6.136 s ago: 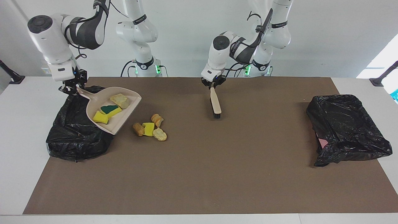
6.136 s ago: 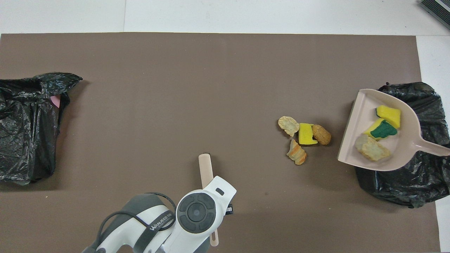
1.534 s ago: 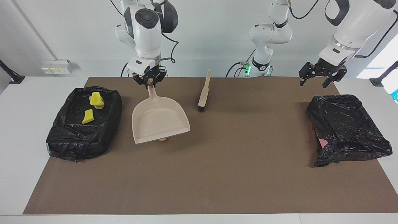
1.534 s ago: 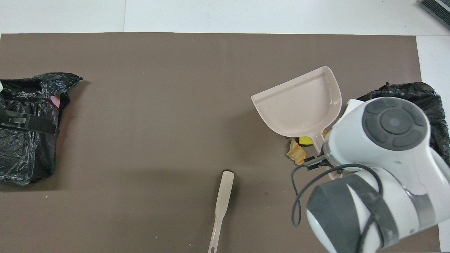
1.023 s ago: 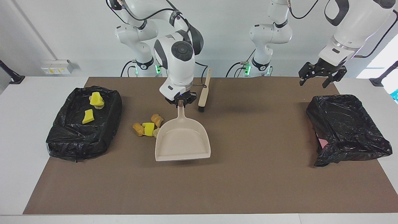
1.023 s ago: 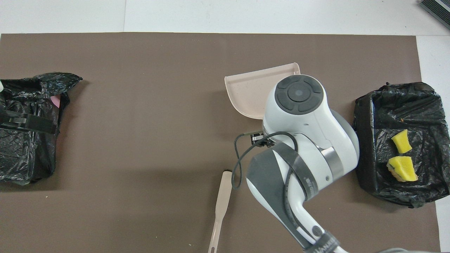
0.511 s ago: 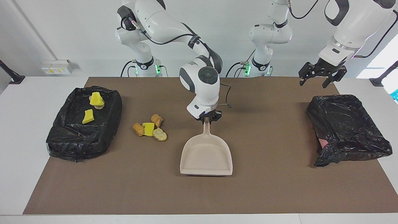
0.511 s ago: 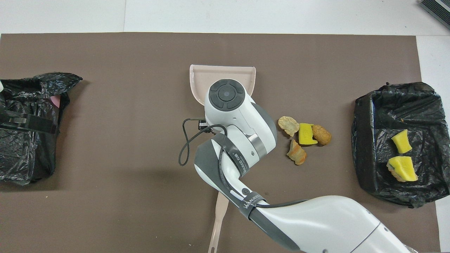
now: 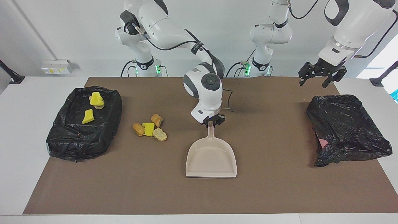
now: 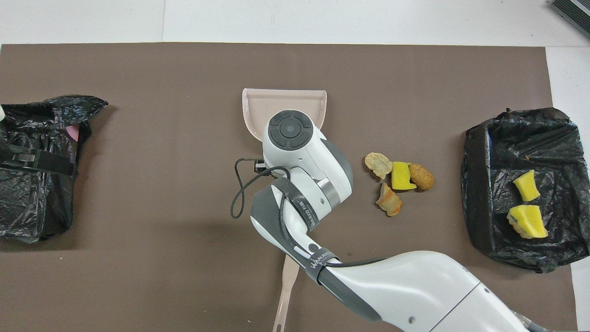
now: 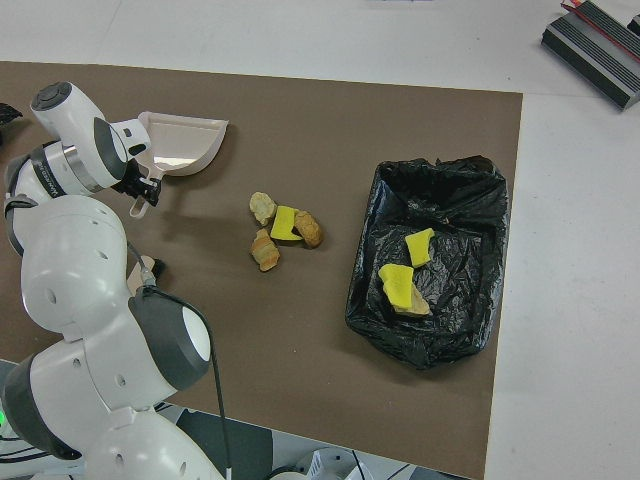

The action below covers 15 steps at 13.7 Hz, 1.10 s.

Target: Sweep and dump trash in bin

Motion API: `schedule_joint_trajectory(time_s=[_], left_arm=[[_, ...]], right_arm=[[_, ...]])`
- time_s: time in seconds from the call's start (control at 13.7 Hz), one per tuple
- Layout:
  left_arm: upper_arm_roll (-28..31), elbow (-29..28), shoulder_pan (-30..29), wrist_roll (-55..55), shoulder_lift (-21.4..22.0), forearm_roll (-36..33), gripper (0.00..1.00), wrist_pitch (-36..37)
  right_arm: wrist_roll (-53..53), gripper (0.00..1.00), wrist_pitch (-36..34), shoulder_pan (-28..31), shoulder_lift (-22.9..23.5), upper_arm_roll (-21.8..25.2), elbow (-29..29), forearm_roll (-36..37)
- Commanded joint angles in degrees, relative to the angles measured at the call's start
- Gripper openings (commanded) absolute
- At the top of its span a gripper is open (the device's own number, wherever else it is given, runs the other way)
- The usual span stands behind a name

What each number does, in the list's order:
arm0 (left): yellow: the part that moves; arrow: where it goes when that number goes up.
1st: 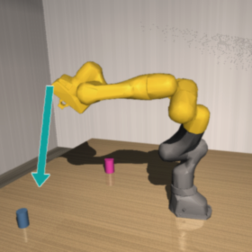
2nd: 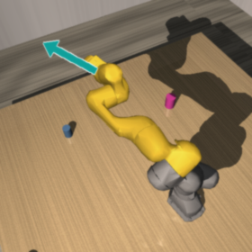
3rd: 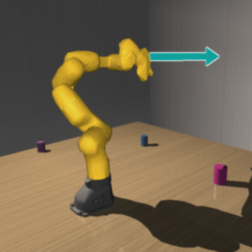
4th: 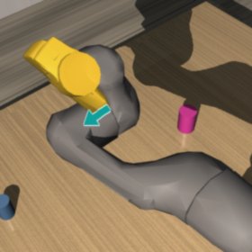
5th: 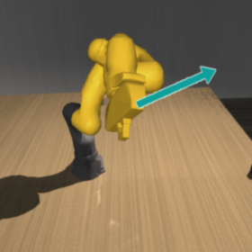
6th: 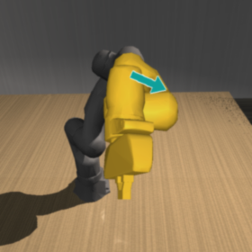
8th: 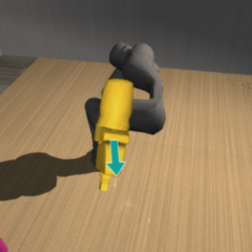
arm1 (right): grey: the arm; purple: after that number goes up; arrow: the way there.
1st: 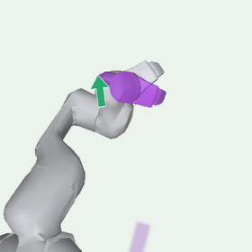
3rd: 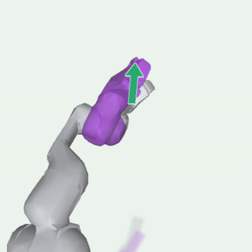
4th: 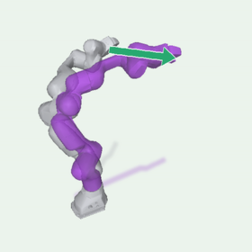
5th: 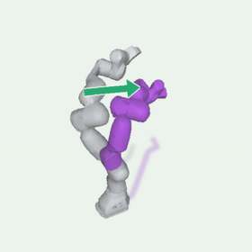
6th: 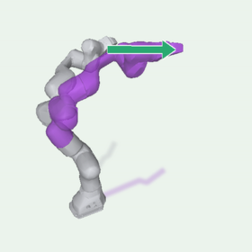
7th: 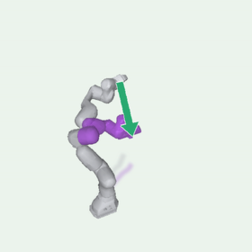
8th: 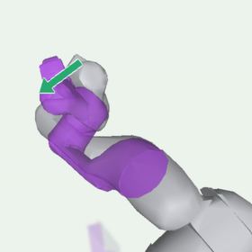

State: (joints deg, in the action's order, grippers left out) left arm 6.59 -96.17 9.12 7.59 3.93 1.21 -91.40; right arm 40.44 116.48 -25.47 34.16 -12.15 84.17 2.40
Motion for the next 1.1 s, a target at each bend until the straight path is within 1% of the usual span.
schedule_joint_trajectory(time_s=[0.0,0.22,0.37,0.58,0.66,0.73,0.8,0.88,0.95,1.02], left_arm=[[-0.09,-0.77,0.54,-0.04,0.21,-0.77,1.0,-1.07],[-0.35,-1.04,2.2,-0.47,-1.72,-0.77,1.0,-2.11],[-0.35,-1.3,3.96,-3.8,-2.61,-0.77,1.0,-4.92],[-0.44,-1.39,7.48,-7.93,-5.41,-0.77,1.0,-7.82],[-0.44,-1.39,8.53,-10.03,-6.03,-0.77,1.0,-8.62],[-0.44,-1.3,10.11,-11.01,-7.25,-0.77,1.0,-9.41],[-0.44,-1.39,11.52,-12.68,-8.31,-0.69,1.0,-10.81],[-0.44,-1.39,12.75,-15.22,-9.37,-0.69,1.0,-12.3],[-0.44,-1.3,14.33,-17.76,-10.25,-0.69,1.0,-13.88],[-0.44,-1.3,15.82,-20.14,-10.69,-0.69,1.0,-14.85]], right_arm=[[-0.45,1.0,0.51,-0.2,-2.59,0.02,1.61,-1.08],[-0.45,1.0,-2.65,-0.29,-8.82,0.02,5.2,-1.34],[-0.45,1.0,-2.92,-0.37,-15.14,-0.33,10.81,-2.74],[-0.45,1.0,-5.73,-0.81,-26.21,-0.33,20.48,-10.19],[-0.02,1.0,-5.91,-1.6,-29.12,-0.42,23.73,-12.05],[0.51,1.0,-5.04,-3.95,-31.67,-0.33,27.85,-13.37],[0.69,1.0,-3.99,-4.67,-34.05,-0.42,31.55,-14.78],[1.47,1.0,-1.8,-5.46,-36.33,-0.42,35.33,-17.23],[2.96,1.0,1.52,-6.86,-38.53,-0.33,39.19,-20.56],[3.84,1.0,4.95,-7.05,-40.47,-0.42,42.97,-24.07]])
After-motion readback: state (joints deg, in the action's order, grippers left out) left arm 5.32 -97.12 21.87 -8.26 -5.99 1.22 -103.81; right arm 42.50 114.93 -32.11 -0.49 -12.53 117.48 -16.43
